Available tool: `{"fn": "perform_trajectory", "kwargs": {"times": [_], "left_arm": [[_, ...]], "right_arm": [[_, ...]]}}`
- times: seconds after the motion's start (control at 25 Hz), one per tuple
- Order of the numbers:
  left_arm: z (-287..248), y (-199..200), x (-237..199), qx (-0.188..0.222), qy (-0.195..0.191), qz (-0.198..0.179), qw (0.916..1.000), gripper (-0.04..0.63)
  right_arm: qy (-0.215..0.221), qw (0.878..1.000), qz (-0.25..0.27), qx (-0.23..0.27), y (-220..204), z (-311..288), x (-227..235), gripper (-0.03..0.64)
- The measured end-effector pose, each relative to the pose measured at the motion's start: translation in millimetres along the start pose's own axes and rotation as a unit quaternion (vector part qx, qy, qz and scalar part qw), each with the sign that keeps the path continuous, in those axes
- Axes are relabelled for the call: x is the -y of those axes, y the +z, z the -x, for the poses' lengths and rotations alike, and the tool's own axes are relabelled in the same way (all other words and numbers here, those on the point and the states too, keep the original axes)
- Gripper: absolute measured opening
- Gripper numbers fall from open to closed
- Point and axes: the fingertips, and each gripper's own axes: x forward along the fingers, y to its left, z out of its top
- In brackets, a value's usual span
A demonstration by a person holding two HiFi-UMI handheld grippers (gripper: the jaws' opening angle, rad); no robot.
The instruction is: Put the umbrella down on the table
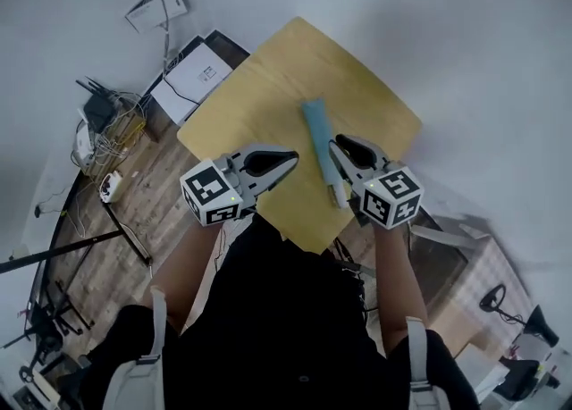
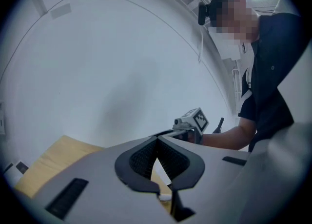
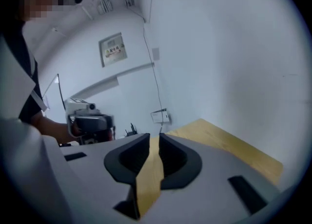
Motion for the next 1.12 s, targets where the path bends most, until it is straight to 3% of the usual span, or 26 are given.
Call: {"fn": "perform_trajectory", "kwargs": {"times": [0.08,0.24,0.36,0.52,0.68,1.12], "left_arm": [[-6.9,13.6,22.0,0.004,0.000,-0.012,0.9999,0.012],[-8.3,27.7,65.3,0.006,0.000,-0.014,0.9999,0.012],[-2.2,18.7,85.1,0.001,0.008,-0.006,1.0000,0.012],[-5.1,-4.1,108.2,-0.031,0.007,0.006,0.9995,0.012],[-5.4,0.0,127.3,-0.040,-0.009,-0.007,0.9991,0.012],[54.3,-4.2,180.5,-0.018,-0.051,-0.022,0.9983,0.012]], "right_arm": [[0.024,0.999,0.002,0.043,9.7,34.5,-21.8,0.035],[0.080,0.989,0.005,0.124,17.1,94.6,-49.7,0.020],[0.110,0.983,0.011,0.147,5.7,121.5,-55.3,0.020],[0.122,0.981,-0.023,0.146,-21.7,145.8,-51.3,0.020],[0.138,0.978,-0.044,0.150,-30.3,155.8,-61.0,0.020],[0.117,0.983,-0.017,0.140,-38.1,169.4,-138.9,0.020]]}}
